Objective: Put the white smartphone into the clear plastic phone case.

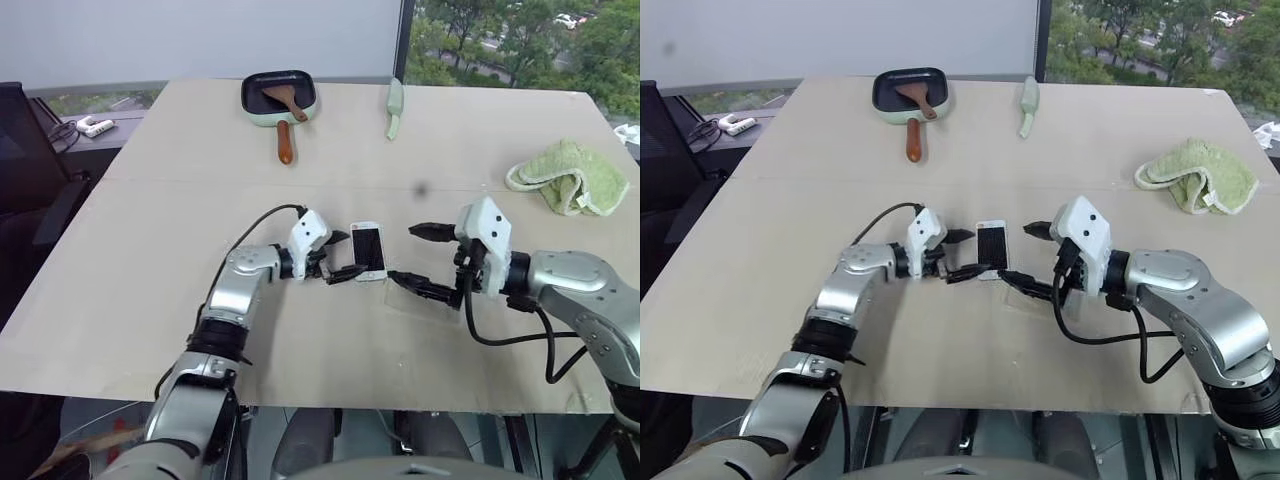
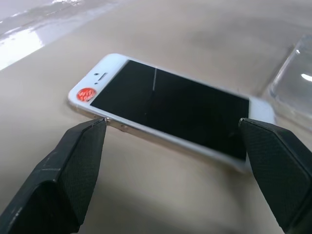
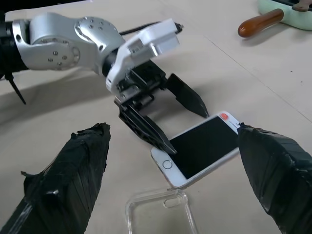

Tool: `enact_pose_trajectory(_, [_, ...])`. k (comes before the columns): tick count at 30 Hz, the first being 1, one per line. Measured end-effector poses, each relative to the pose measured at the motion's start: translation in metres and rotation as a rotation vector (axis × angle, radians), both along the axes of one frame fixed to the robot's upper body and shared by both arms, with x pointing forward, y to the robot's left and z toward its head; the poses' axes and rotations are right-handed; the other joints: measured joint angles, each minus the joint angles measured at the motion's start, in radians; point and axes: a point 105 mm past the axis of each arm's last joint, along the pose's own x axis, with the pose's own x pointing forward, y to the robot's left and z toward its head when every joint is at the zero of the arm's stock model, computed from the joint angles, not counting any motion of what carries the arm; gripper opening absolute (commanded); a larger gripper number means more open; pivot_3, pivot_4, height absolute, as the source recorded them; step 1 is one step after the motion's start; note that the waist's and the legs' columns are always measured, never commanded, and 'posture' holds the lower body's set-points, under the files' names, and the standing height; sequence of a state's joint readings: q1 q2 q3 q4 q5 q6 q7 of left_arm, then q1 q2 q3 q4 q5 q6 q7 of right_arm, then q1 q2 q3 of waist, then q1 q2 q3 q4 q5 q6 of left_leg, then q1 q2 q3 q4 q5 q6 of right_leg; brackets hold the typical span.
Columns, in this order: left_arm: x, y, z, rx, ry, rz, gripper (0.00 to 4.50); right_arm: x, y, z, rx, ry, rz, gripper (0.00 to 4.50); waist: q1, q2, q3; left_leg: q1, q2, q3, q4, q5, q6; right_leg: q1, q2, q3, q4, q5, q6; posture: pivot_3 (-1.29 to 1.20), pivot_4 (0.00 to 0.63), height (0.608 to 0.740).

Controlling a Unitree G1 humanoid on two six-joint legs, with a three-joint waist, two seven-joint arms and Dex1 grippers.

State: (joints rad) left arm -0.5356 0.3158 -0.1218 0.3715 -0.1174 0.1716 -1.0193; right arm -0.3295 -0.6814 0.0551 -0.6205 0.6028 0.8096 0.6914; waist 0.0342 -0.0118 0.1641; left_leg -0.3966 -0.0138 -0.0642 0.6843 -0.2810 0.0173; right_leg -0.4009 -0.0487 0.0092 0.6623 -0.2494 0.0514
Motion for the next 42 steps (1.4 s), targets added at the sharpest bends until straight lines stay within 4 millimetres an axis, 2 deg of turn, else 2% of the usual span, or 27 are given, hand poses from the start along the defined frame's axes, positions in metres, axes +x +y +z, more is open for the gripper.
enact_pose_trajectory(5, [0.000,-0.016,0.000,-0.017,-0.016,0.034,4.50,0.000,-0.001,-0.001,-0.008,0.006,-0.004,4.42,-0.003,0.000,0.000,0.000,0.000,0.000,0.000,0.000,0.000,0.000,0.000,0.000,0.000,0.000,0.000,0.00,0.150,0.740])
enact_pose_trajectory(10, [-0.003,-0.012,0.000,-0.013,-0.026,0.056,4.50,0.000,-0.001,-0.001,-0.015,0.006,-0.011,4.42,-0.022,0.000,0.000,0.000,0.000,0.000,0.000,0.000,0.000,0.000,0.000,0.000,0.000,0.000,0.000,0.00,0.150,0.740])
enact_pose_trajectory(13, [-0.005,-0.003,0.001,0.006,-0.030,0.067,4.50,0.000,-0.001,-0.001,-0.016,0.004,-0.015,4.42,-0.030,0.000,0.000,0.001,0.001,0.000,-0.001,0.000,0.000,0.000,0.000,0.001,0.000,0.000,0.000,0.00,0.150,0.740])
enact_pose_trajectory(17, [-0.011,0.036,0.009,0.059,-0.017,0.094,4.50,0.000,-0.002,-0.002,-0.020,0.003,-0.018,4.42,-0.047,0.000,0.001,0.001,0.003,0.000,-0.002,0.000,0.000,-0.002,0.001,0.001,0.000,0.000,0.000,0.00,0.150,0.740])
enact_pose_trajectory(21, [-0.029,0.050,0.012,0.084,0.037,0.026,4.50,0.000,-0.002,-0.003,-0.021,0.003,-0.016,4.42,-0.046,0.001,0.001,0.000,0.004,0.001,-0.003,0.000,0.000,-0.002,0.001,0.002,-0.001,0.000,0.000,0.00,0.150,0.740])
enact_pose_trajectory(24, [-0.033,0.056,0.008,0.121,0.060,0.007,4.50,0.000,-0.003,-0.004,-0.018,0.006,-0.012,4.42,-0.042,0.001,0.001,0.000,0.003,0.001,-0.002,0.000,0.000,-0.002,0.000,0.002,-0.001,0.000,0.000,0.00,0.150,0.740])
enact_pose_trajectory(35, [-0.019,0.033,0.004,0.212,0.001,-0.037,4.50,0.002,-0.005,-0.008,-0.025,0.009,-0.026,4.42,-0.022,0.001,0.001,0.000,0.001,0.001,-0.002,0.000,0.000,-0.001,0.000,0.002,0.000,0.000,0.000,0.00,0.150,0.740])
enact_pose_trajectory(42, [0.009,0.000,0.001,0.160,-0.041,0.030,4.50,0.001,-0.004,-0.007,-0.021,0.006,-0.032,4.42,0.008,0.001,0.001,0.001,0.000,-0.002,0.003,0.001,0.001,0.004,-0.001,-0.001,-0.001,0.000,0.001,0.00,0.150,0.740])
